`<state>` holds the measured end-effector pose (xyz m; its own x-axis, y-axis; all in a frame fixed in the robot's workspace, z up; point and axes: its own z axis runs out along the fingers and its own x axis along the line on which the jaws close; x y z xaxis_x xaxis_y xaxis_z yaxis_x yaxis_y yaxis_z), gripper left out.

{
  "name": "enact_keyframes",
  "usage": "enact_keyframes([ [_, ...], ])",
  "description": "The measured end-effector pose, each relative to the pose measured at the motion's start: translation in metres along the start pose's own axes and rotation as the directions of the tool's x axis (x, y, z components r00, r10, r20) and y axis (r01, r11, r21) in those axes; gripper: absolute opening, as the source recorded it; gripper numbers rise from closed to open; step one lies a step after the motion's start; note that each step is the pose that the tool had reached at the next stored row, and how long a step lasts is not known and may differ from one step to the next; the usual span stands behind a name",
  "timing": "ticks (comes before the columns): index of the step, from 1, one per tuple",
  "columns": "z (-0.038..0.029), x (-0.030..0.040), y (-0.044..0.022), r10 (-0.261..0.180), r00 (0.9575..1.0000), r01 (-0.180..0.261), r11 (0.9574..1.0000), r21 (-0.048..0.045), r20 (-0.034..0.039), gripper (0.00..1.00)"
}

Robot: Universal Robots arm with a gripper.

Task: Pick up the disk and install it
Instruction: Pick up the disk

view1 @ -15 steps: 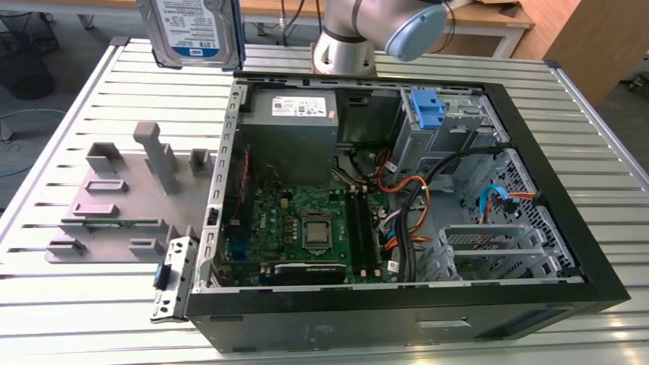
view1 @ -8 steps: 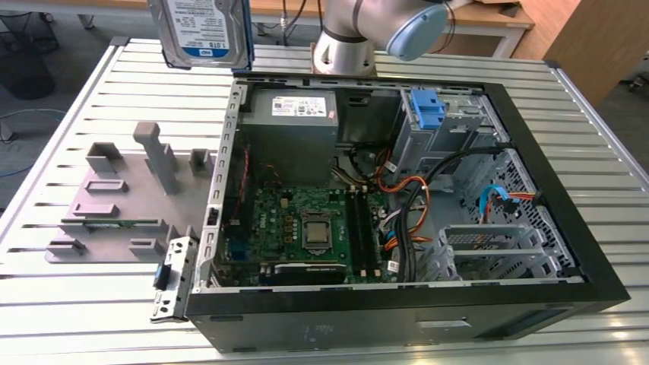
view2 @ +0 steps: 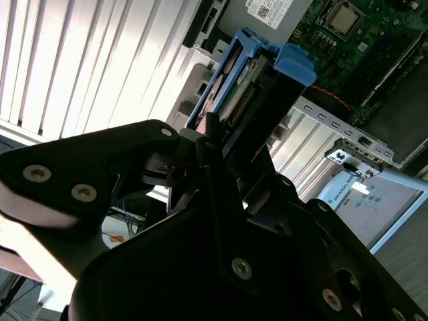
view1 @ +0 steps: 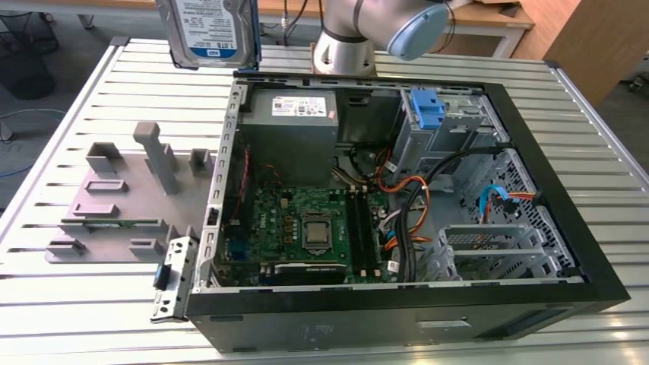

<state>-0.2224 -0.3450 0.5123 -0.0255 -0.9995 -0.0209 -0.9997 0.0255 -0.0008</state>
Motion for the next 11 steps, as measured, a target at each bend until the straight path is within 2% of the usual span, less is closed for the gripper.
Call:
enact_keyframes([
  [11,0.0000,-0.0004,-0.0143,0.000,1.0000,0.000,1.0000,0.0000,0.0000,0.35],
])
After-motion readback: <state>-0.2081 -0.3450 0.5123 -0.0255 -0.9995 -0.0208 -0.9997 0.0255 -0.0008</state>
